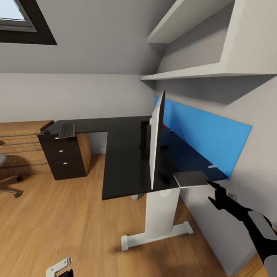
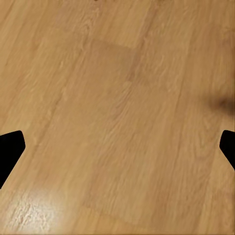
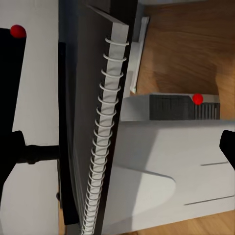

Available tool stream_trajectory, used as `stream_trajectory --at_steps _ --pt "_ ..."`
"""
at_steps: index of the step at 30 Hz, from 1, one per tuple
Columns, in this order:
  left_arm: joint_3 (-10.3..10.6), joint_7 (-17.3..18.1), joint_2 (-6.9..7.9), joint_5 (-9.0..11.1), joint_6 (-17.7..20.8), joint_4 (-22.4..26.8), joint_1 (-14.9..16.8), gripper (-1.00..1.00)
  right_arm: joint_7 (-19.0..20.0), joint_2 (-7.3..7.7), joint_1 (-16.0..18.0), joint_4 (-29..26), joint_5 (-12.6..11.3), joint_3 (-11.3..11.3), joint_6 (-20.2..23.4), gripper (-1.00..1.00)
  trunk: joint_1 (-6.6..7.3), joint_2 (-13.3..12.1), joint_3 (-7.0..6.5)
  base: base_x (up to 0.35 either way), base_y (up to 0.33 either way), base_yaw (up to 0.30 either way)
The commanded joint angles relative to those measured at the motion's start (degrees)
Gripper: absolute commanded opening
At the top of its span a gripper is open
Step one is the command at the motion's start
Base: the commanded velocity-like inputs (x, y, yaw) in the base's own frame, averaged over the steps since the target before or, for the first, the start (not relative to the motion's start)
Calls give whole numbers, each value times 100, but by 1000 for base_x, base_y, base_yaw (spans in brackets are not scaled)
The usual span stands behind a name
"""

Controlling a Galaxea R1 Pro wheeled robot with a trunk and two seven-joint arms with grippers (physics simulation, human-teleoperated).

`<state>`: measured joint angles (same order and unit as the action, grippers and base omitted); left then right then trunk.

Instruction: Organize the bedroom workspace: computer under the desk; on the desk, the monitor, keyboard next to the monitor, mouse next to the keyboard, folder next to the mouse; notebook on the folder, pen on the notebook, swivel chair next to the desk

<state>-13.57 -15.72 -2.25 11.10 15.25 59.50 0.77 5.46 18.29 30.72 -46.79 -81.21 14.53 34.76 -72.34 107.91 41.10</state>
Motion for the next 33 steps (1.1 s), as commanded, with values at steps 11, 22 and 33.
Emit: stream_trajectory --at_steps 11,22,33 --pt "-5 -27 -3 59 20 9 2 100 15 -1 4 3 15 9 31 100 0 3 6 27 0 0" --pt "-5 -23 -3 59 15 9 2 100 12 -1 4 3 17 6 31 100 0 3 6 63 0 0" --pt "-5 -20 -5 59 12 9 2 100 13 -1 4 3 17 6 30 100 0 3 6 32 0 0"
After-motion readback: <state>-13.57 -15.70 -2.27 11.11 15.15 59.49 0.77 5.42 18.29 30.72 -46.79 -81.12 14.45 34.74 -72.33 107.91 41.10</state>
